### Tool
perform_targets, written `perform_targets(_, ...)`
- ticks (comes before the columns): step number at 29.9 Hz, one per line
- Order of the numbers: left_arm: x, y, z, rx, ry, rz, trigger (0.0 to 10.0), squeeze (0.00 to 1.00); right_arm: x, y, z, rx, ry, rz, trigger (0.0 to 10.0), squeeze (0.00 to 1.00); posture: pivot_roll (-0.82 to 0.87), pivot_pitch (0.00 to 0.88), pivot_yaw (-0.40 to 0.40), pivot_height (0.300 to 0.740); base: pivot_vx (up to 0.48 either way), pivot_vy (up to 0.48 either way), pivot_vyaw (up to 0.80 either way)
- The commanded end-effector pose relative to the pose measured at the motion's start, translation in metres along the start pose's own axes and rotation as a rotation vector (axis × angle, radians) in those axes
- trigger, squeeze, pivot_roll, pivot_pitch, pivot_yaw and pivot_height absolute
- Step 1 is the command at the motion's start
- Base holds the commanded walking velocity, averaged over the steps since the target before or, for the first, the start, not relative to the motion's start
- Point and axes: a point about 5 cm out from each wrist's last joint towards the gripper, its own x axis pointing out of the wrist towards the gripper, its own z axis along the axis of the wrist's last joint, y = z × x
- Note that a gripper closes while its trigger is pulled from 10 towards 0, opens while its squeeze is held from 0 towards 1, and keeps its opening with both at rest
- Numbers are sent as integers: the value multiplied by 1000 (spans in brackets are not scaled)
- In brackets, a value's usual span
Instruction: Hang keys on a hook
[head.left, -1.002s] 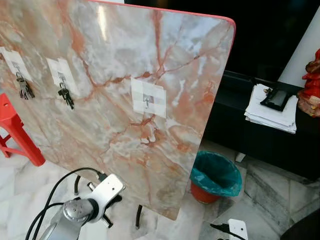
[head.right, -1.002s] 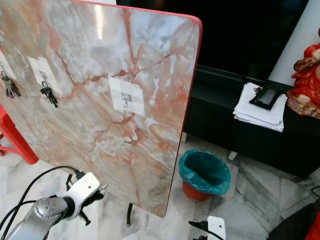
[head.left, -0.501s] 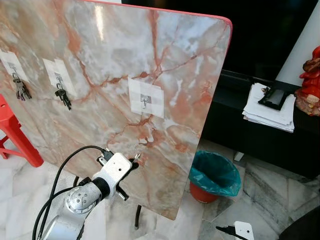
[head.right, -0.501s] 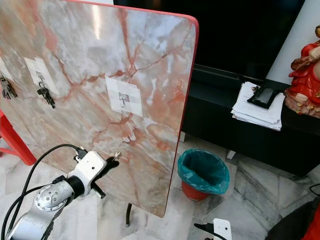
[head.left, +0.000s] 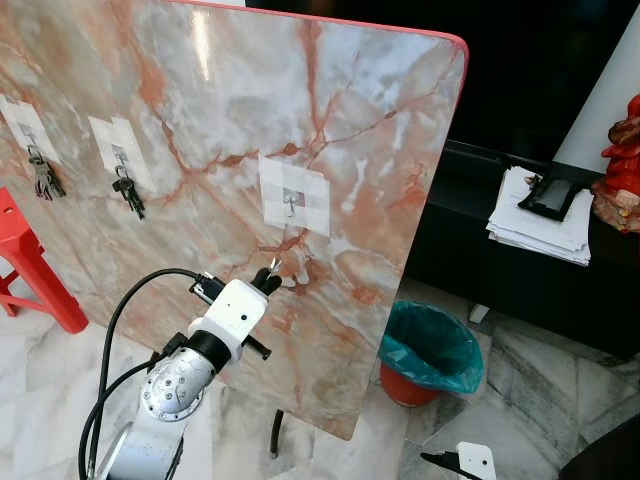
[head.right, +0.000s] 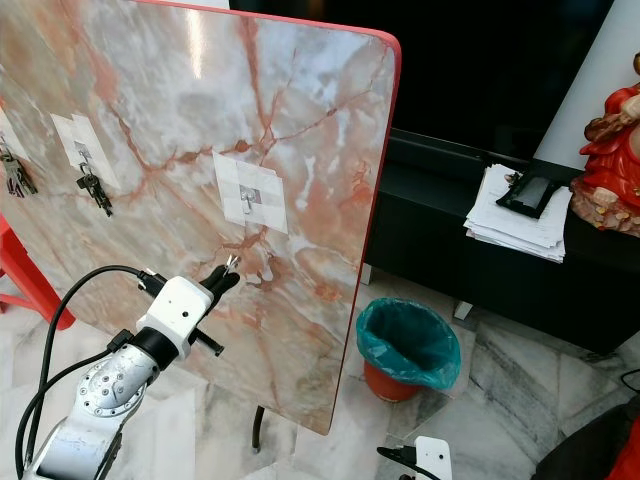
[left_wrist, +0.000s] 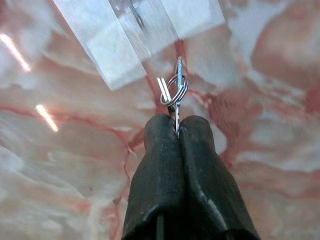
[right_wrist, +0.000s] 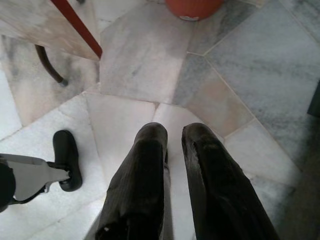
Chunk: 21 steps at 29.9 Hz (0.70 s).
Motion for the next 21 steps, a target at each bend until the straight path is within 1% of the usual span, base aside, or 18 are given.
perform_targets(1,3,4,8,13,-45,44,10000,0,0,-2,0,-5,1,-9,10000,0,150,10,-60,740,0,0,0)
perform_targets(3,4,3,11,14,-64,56,10000,0,-1,-4,0,-6,-2,-11,10000,0,150,11,-60,740,0,0,0)
perform_targets(4,5,2,12,31,-67,54,10000,0,-1,-6,0,-6,-2,-13,10000,0,151,12,-61,740,0,0,0)
perform_targets(5,6,1,13,44,-74,49,10000,0,-2,-11,0,-8,-3,-16,10000,0,151,12,-61,740,0,0,0)
perform_targets(10,8,-2,13,28,-84,57,10000,0,-5,-30,2,-9,-10,-34,10000,0,146,12,-61,740,0,0,0)
perform_targets(11,9,-3,14,24,-91,56,10000,0,-6,-37,4,-10,-12,-40,10000,0,146,12,-61,740,0,0,0)
perform_targets(12,9,-3,14,24,-91,56,10000,0,-6,-37,4,-10,-12,-40,10000,0,146,12,-61,740,0,0,0)
perform_targets(14,10,-4,16,22,-100,52,10000,0,-7,-44,7,-11,-15,-47,10000,0,149,9,-62,740,0,0,0)
perform_targets(17,11,-4,16,36,-105,52,10000,0,-7,-43,8,-12,-15,-45,10000,0,149,9,-62,740,0,0,0)
perform_targets(18,12,-4,17,62,-105,60,10000,0,-6,-40,9,-12,-16,-41,10000,0,149,9,-62,740,0,0,0)
perform_targets(20,13,-4,17,68,-106,63,10000,0,-6,-40,9,-13,-16,-40,10000,0,149,9,-62,740,0,0,0)
perform_targets(21,13,-3,17,76,-105,73,10000,0,-5,-35,9,-13,-16,-36,10000,0,148,8,-62,740,0,0,0)
